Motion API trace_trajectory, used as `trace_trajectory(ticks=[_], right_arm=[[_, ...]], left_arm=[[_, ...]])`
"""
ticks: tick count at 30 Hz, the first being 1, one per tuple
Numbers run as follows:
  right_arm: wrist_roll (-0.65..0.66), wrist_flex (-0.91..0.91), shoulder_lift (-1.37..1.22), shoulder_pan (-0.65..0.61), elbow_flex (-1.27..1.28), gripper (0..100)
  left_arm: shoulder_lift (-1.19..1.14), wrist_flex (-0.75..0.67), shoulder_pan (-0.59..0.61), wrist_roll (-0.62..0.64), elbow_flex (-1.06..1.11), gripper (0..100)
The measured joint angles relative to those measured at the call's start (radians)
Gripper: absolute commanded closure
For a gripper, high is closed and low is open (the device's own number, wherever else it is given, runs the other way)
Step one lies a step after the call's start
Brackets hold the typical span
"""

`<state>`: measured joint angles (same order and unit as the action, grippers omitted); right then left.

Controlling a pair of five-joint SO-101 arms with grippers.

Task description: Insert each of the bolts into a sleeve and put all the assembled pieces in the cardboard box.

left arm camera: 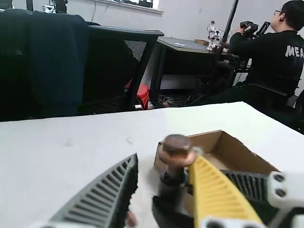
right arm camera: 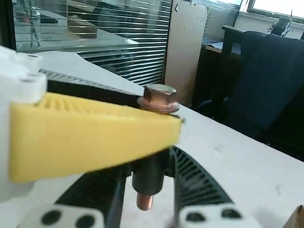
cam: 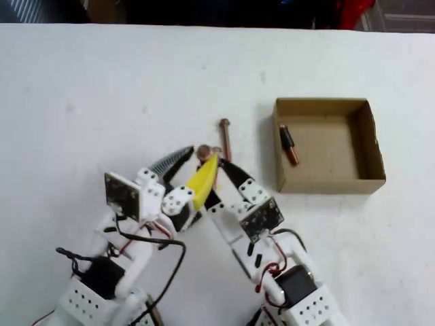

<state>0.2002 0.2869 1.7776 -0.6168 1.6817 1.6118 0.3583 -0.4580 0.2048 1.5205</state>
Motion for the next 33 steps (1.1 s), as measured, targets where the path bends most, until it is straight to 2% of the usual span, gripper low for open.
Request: trace_trajectory(ticks=[13, 30, 33], right_arm=[[0.003, 0.009, 0.000, 0.002, 0.000, 98.1], [0.002, 0.091, 0.000, 0.003, 0.000, 98.1], [0.002, 0.117, 0.000, 0.003, 0.000, 98.1]], left_arm=[[-0.011, 0.002, 0.003, -0.005, 0.006, 73], [-0.011, -0.003, 0.241, -0.005, -0.124, 73], [-0.011, 0.061, 0.328, -0.005, -0.129, 73]])
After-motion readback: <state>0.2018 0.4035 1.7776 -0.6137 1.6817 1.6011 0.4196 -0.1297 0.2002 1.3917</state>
